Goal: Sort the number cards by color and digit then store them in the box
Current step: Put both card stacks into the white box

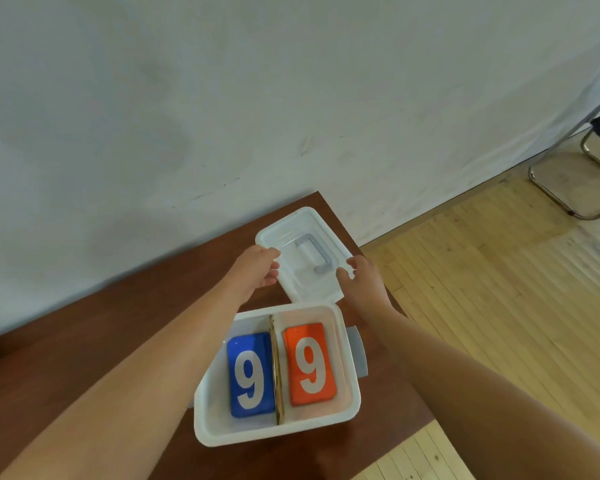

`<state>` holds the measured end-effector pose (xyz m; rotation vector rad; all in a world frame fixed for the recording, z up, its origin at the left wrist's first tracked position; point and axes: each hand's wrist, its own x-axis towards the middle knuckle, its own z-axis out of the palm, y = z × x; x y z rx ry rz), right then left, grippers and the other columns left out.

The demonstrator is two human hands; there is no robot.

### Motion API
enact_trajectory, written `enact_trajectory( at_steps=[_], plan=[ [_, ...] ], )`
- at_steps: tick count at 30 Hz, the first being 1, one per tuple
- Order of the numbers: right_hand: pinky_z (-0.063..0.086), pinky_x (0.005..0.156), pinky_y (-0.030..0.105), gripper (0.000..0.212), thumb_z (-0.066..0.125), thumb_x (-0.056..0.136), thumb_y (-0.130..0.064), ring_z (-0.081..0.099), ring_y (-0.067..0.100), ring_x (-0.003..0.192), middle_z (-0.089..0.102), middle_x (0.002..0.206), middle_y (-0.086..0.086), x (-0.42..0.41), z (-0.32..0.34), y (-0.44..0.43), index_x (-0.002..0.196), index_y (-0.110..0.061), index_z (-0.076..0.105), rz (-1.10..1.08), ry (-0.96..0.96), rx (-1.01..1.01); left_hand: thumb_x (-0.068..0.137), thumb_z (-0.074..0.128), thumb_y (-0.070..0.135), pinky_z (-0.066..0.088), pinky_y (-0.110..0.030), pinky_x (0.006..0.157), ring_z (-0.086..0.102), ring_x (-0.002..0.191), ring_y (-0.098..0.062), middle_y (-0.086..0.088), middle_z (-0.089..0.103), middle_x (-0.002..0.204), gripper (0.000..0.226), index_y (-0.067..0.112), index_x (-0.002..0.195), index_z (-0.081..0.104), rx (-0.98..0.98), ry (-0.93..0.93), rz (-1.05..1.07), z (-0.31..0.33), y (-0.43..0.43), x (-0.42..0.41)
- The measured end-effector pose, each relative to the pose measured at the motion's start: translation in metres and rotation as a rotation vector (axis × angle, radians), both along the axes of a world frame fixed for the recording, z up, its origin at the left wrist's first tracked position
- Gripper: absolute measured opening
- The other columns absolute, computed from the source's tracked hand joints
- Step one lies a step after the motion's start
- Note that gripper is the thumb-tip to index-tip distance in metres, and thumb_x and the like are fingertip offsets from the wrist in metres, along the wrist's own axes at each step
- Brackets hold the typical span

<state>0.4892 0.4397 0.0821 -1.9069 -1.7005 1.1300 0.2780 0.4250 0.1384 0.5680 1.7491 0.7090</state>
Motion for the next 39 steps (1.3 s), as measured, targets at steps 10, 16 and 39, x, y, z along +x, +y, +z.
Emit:
enact_trajectory(
  at_steps=[10, 16, 39],
  plan=[
    [0.029, 0.116, 0.053, 0.074, 0.052, 0.093, -0.046, 0.02, 0.029, 0.148, 0.017, 0.161, 0.007, -0.009, -0.073, 0.05, 0.153, -0.016, 0.02, 0.034, -0.139, -0.147, 0.097, 0.058, 0.041, 0.035, -0.061, 0.11, 0.026, 0.145, -0.041, -0.019, 0.021, 0.16, 0.077, 0.014, 0.156, 0.018, -0.304, -0.2, 0.168, -0.069, 0.039, 0.001],
    [0.032, 0.113, 0.045, 0.067, 0.055, 0.094, -0.038, 0.03, 0.029, 0.14, 0.035, 0.151, 0.01, -0.007, -0.098, 0.052, 0.149, -0.008, 0.031, -0.021, -0.121, -0.17, 0.098, 0.058, 0.03, 0.039, -0.06, 0.108, 0.041, 0.136, -0.038, -0.018, 0.051, 0.134, 0.056, 0.015, 0.146, 0.035, -0.318, -0.277, 0.2, -0.092, 0.046, 0.007],
    [0.056, 0.076, 0.035, 0.039, 0.052, 0.081, 0.003, 0.062, 0.024, 0.097, 0.066, 0.106, 0.004, -0.02, 0.084, -0.021, 0.109, -0.019, 0.069, -0.218, 0.558, -0.142, 0.092, 0.067, 0.025, 0.061, -0.039, 0.073, 0.068, 0.101, -0.026, -0.008, 0.068, 0.118, 0.036, 0.013, 0.125, 0.061, 0.244, -0.064, 0.331, 0.018, -0.103, -0.093]
  ],
)
